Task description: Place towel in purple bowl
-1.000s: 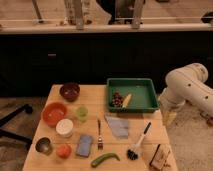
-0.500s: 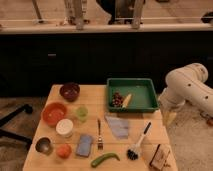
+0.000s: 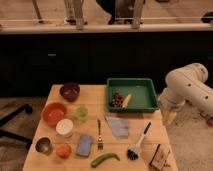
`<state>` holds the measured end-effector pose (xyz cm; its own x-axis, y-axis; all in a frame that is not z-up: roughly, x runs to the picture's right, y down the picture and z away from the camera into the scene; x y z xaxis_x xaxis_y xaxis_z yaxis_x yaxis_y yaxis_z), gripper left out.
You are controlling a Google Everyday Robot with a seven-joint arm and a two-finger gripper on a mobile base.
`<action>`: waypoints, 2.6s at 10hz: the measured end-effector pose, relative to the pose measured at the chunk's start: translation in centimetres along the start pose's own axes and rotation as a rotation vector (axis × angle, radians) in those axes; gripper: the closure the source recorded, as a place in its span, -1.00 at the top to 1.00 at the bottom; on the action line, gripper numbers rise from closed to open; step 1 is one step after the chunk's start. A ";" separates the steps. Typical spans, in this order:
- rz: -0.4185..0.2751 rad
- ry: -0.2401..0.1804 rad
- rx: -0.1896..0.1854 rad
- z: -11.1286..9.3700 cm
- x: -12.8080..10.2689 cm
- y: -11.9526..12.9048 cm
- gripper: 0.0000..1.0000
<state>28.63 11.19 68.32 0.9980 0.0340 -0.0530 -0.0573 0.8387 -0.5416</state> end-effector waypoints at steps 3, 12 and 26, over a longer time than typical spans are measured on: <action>0.000 0.000 0.000 0.0 0.0 0.0 0.60; 0.000 0.000 0.000 0.0 0.0 0.0 0.60; 0.475 0.077 -0.092 3.6 -5.0 2.1 0.60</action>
<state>23.57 14.76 70.47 0.8562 0.3582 -0.3723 -0.5116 0.6887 -0.5138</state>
